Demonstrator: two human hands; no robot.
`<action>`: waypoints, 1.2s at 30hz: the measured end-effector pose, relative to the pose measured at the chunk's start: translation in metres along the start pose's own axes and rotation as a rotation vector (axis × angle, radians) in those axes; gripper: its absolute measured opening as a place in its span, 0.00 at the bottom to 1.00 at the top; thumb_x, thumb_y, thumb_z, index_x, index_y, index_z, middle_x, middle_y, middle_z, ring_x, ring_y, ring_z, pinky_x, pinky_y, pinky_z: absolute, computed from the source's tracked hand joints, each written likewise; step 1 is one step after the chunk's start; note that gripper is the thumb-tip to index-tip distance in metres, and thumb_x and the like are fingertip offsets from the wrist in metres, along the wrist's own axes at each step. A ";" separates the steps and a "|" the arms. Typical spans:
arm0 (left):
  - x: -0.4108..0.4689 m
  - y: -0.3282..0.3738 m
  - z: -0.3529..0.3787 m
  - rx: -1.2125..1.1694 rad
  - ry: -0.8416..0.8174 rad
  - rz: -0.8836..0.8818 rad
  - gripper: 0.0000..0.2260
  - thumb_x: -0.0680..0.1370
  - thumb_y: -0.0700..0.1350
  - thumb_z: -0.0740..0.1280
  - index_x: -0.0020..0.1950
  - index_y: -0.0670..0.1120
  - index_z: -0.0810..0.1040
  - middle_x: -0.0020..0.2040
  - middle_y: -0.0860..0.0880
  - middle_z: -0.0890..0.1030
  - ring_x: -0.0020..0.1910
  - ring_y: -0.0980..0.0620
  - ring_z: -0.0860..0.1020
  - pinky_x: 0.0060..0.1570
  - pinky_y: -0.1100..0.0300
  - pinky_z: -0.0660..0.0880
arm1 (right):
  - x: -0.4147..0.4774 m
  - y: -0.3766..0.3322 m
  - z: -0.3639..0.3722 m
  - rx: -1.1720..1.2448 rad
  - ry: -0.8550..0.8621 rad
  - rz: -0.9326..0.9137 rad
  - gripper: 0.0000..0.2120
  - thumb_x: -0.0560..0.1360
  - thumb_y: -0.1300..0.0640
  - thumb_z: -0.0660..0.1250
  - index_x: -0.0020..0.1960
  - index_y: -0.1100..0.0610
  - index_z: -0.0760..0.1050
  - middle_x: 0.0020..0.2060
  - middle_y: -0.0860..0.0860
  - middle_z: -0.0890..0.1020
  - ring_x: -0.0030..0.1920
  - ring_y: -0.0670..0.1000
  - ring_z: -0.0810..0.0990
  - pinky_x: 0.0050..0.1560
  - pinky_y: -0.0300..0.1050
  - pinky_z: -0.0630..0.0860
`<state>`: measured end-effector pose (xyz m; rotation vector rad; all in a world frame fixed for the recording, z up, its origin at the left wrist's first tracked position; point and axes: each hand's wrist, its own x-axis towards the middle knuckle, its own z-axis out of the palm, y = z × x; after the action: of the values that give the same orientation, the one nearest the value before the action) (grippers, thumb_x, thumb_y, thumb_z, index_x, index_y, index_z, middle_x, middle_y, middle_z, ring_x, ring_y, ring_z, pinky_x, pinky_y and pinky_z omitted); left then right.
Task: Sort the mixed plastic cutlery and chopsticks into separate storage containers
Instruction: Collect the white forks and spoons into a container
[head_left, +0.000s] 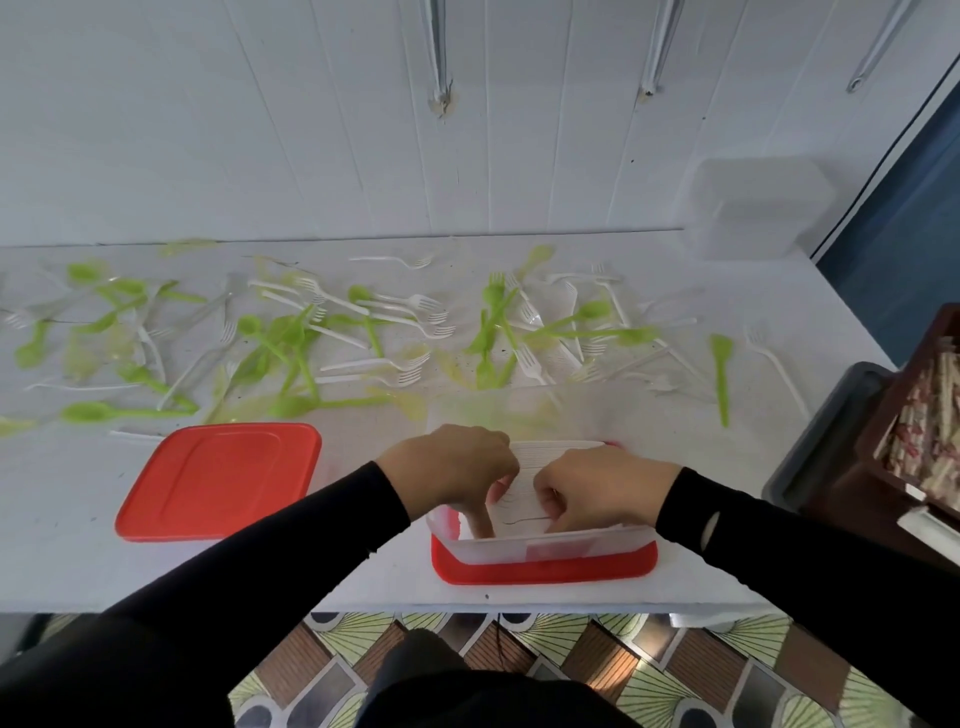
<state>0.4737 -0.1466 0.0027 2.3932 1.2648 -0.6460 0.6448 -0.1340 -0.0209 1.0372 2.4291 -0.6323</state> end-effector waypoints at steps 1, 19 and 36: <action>0.000 0.000 0.001 -0.012 -0.001 0.007 0.17 0.68 0.54 0.77 0.50 0.50 0.75 0.52 0.52 0.68 0.51 0.48 0.75 0.39 0.58 0.66 | -0.001 0.001 -0.002 0.031 -0.035 0.017 0.11 0.74 0.49 0.69 0.38 0.47 0.68 0.35 0.42 0.73 0.40 0.46 0.73 0.34 0.40 0.67; 0.003 -0.013 -0.035 -0.261 0.080 0.234 0.09 0.76 0.51 0.71 0.51 0.47 0.82 0.46 0.54 0.76 0.49 0.52 0.77 0.51 0.59 0.75 | -0.026 0.004 -0.018 0.501 0.076 0.191 0.14 0.74 0.45 0.72 0.46 0.55 0.76 0.37 0.47 0.77 0.29 0.47 0.76 0.33 0.40 0.77; 0.144 -0.006 -0.116 -0.668 0.381 0.108 0.06 0.80 0.46 0.67 0.53 0.47 0.83 0.46 0.51 0.83 0.37 0.61 0.78 0.43 0.70 0.74 | -0.062 0.175 -0.082 0.493 0.353 0.421 0.10 0.79 0.48 0.63 0.52 0.53 0.78 0.43 0.48 0.81 0.40 0.48 0.80 0.39 0.40 0.76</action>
<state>0.5666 0.0121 0.0200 2.0302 1.2232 0.2586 0.7991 -0.0148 0.0368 1.9383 2.2585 -0.9878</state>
